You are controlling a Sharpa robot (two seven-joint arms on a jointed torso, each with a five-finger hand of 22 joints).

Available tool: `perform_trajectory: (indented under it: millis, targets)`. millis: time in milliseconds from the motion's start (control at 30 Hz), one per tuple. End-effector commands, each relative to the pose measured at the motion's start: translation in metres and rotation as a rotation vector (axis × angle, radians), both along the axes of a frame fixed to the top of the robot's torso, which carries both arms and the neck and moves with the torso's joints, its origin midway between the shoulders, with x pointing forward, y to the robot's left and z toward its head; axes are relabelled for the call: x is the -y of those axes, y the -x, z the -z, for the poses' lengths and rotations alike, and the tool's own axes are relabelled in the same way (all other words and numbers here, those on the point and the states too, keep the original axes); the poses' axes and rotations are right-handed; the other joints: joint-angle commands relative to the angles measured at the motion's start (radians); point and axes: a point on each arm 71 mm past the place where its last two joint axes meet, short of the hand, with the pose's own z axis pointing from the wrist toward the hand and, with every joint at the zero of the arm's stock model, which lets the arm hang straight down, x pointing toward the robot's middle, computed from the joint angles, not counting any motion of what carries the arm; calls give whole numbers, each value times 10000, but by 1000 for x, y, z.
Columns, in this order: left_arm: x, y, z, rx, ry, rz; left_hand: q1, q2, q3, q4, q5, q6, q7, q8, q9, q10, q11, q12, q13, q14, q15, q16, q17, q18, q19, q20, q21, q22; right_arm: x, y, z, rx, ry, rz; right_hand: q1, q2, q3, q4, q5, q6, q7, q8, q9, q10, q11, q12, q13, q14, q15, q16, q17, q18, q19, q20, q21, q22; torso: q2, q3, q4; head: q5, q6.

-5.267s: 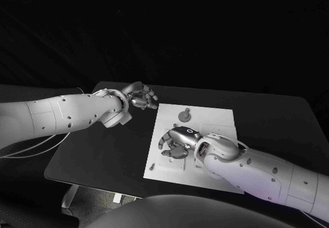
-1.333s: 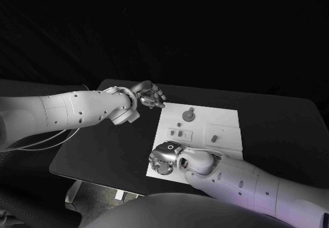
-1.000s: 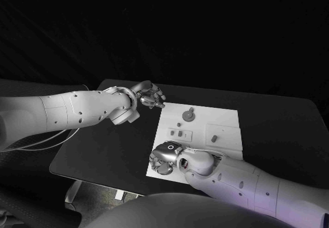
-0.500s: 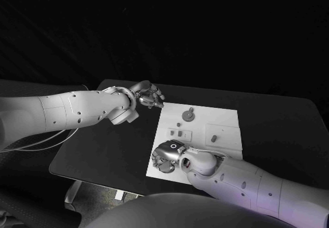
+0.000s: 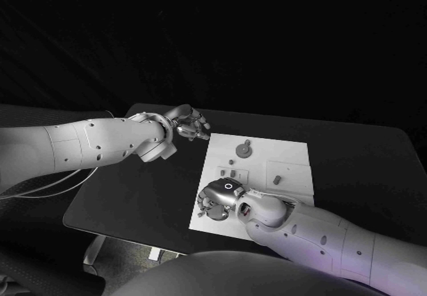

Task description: Assemble the parts on the task board

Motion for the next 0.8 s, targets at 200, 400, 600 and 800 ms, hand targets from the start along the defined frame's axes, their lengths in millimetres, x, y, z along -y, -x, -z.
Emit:
perform_trajectory:
  millis: [200,400,600,800]
  targets:
    - [-5,-1,0,-96,5,-195,-168,-12,-73,5,45,-7,95,29,10,-97,9,37,2,-43,-18,24,-20,361,37,1,-57,203,6,-11,-8,-165,-497,434,-86,-20,78,0,14,155,51,55,10,101,-22,17,-14,13,-96,32,-19,59,106,-11,61,-1,-1,4,-7,-4,7]
    - [-5,-1,0,-96,-1,-204,-175,-17,-76,8,45,-8,95,29,10,-96,9,38,2,-42,-19,25,-21,363,39,0,-57,203,3,-9,-6,-449,-238,184,68,-630,23,-27,0,-173,139,-109,-54,44,59,-98,-52,-48,-72,-52,-51,59,18,-38,23,-1,5,8,-5,15,-10]
    - [-3,-1,0,-101,14,-143,-174,-22,-76,7,46,-5,93,31,12,-93,8,41,2,-40,-19,27,-21,366,40,-2,-56,203,-1,-4,4,-599,429,-137,157,-1086,-191,-26,-3,-624,320,-376,-207,-115,232,-125,-19,-181,88,-70,-27,59,-102,10,-14,8,4,3,14,9,-14]
    - [-1,-2,0,-121,23,-91,-167,-26,-75,1,47,-4,92,31,12,-92,6,42,2,-39,-21,28,-21,370,41,-4,-56,203,-3,3,11,-719,1093,-550,392,-1281,-297,-40,11,-899,446,-536,-332,-218,357,-89,27,-262,215,-45,4,59,-180,44,-31,19,7,4,17,22,-14]
